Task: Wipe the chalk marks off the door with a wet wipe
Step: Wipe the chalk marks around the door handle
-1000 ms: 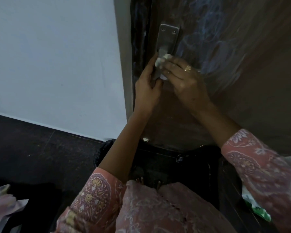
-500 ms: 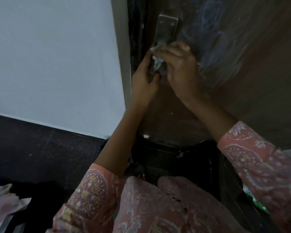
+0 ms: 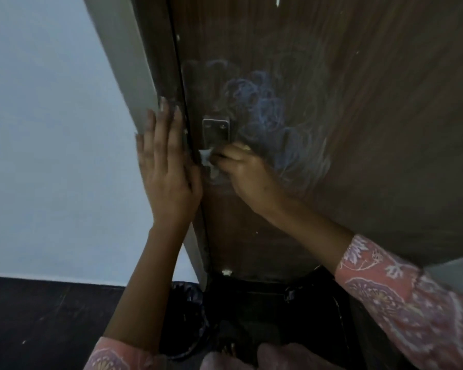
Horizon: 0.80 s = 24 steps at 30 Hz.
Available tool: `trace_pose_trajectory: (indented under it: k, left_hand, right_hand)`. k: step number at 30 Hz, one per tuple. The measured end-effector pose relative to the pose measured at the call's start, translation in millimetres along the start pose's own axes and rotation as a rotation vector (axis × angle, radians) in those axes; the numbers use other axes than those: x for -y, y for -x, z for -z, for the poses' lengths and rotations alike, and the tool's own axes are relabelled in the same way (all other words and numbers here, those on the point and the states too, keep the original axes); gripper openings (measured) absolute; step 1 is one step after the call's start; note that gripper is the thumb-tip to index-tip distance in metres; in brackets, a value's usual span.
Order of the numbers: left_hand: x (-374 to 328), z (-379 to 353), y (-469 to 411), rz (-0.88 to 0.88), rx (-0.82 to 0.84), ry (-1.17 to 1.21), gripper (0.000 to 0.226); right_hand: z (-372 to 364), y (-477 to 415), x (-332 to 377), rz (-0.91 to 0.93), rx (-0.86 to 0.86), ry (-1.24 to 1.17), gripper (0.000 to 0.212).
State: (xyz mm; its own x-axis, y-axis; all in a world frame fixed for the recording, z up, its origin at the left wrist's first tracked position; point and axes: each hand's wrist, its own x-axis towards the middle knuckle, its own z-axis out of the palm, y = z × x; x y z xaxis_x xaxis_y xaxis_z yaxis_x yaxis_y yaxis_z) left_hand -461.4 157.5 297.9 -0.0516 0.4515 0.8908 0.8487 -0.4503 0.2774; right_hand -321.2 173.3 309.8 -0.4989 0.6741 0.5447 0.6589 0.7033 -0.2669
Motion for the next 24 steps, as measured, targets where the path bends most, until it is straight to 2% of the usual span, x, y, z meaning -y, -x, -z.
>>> trace_pose_trajectory:
  k: [2, 5, 8, 11, 16, 20, 24]
  left_hand:
    - [5, 3, -4, 0.007, -0.070, -0.076, 0.064]
    - [16, 6, -13, 0.066, -0.133, -0.106, 0.061]
    - [32, 4, -23, 0.123, -0.093, -0.093, 0.063]
    - [43, -1, -29, 0.102, -0.072, -0.094, 0.060]
    - [54, -8, -28, 0.050, -0.108, -0.096, 0.051]
    - [57, -9, -29, 0.022, -0.137, -0.122, 0.052]
    - [56, -13, -29, -0.006, -0.178, -0.130, 0.053]
  right_hand:
    - [2, 7, -5, 0.035, -0.049, 0.000, 0.025]
    - [5, 5, -9, -0.042, -0.027, 0.023, 0.025]
    - [4, -3, -2, -0.030, -0.001, 0.099, 0.026]
    - [4, 4, 1, 0.028, 0.006, 0.151, 0.033]
    - [19, 33, -13, 0.256, 0.081, 0.293, 0.027]
    - [32, 41, -34, 0.448, 0.066, 0.469, 0.023]
    - [17, 27, -34, 0.569, 0.108, 0.505, 0.030]
